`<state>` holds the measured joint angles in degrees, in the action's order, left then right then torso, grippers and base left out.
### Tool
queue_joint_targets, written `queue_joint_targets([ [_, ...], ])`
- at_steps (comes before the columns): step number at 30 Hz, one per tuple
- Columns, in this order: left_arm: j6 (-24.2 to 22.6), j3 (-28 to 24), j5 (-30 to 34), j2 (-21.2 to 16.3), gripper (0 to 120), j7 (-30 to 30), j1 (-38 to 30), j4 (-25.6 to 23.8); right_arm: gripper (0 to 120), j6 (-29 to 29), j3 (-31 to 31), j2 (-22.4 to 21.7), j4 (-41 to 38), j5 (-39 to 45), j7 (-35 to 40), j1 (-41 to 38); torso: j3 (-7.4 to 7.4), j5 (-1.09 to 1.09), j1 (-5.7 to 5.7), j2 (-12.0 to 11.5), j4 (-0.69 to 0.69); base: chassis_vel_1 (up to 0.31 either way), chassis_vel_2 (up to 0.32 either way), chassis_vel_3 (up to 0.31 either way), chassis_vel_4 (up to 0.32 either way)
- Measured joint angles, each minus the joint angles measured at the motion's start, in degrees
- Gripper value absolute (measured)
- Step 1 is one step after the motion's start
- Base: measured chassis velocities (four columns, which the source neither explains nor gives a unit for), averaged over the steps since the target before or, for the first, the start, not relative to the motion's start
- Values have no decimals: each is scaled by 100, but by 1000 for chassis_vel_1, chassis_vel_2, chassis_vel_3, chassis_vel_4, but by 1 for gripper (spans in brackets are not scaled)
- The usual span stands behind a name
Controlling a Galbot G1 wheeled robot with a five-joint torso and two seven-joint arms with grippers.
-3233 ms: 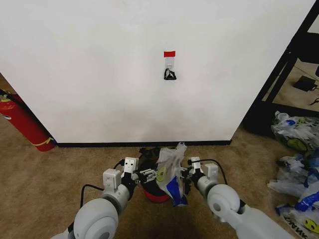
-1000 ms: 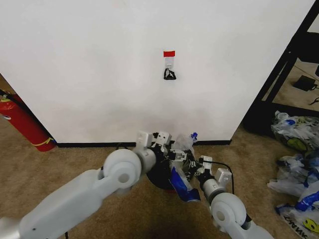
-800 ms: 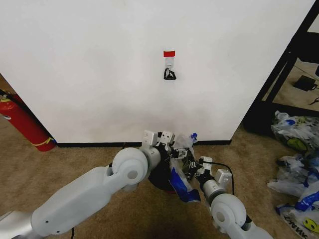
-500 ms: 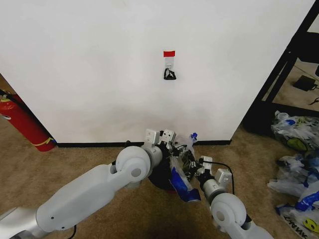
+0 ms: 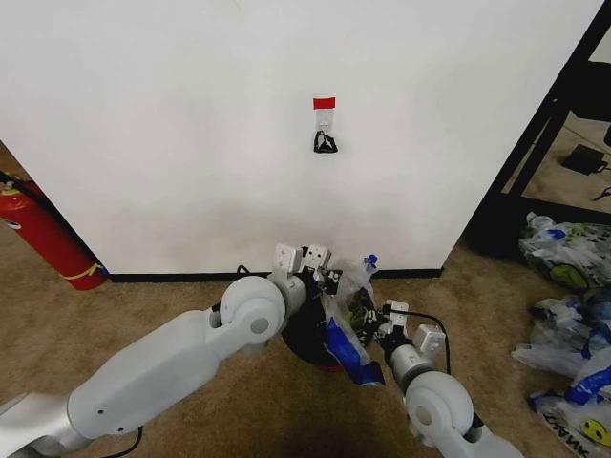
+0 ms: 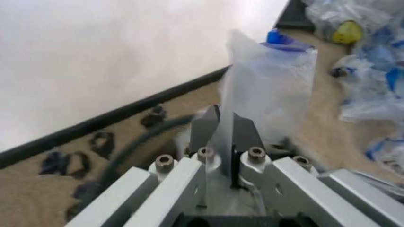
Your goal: Pick up the garbage bag from the wall and place it over the trash bin.
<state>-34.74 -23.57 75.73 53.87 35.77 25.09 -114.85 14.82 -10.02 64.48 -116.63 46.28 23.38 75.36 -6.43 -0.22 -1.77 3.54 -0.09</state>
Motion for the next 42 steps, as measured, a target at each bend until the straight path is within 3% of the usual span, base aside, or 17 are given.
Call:
queue_joint_targets([
  [8, -122, 80, 7, -238, 0, 3, -130, 248, 1, -127, -72, -82, -93, -122, -213, 159, 0, 0, 0, 0, 0, 0, 0, 0, 0],
  [14, -285, 198, 113, -524, 0, -33, -180, 460, 1, -510, -113, -243, -188, -616, -917, 408, 0, -1, 0, 0, 0, 0, 0, 0, 0],
  [22, -562, 221, 371, -887, 0, -79, -292, 420, 1, -1163, -355, -444, -405, -881, -1746, 581, 0, 0, 0, 0, 0, 0, 0, 0, 0],
  [30, -660, 291, 472, -1244, 0, -222, -296, 335, 1, -1389, -631, -511, -472, -812, -1996, 697, 0, -1, 0, 0, 0, 0, 0, 0, 0],
  [34, -675, 447, 484, -1436, 0, -288, -105, 236, 1, -1411, -750, -481, -472, -468, -1915, 686, 0, 0, 0, 1, 0, 0, 0, 0, 0],
  [39, -687, 1189, 378, -1615, 0, -414, 852, -98, 1, -1168, -921, -238, -533, 824, -1474, 544, 0, -1, 0, 1, 1, 0, 0, 0, 0],
  [42, -685, 1327, 338, -1628, 0, -441, 1045, -151, 1, -1110, -945, -190, -569, 1046, -1412, 523, 0, -1, 0, 1, 0, 0, 0, 0, 0],
])
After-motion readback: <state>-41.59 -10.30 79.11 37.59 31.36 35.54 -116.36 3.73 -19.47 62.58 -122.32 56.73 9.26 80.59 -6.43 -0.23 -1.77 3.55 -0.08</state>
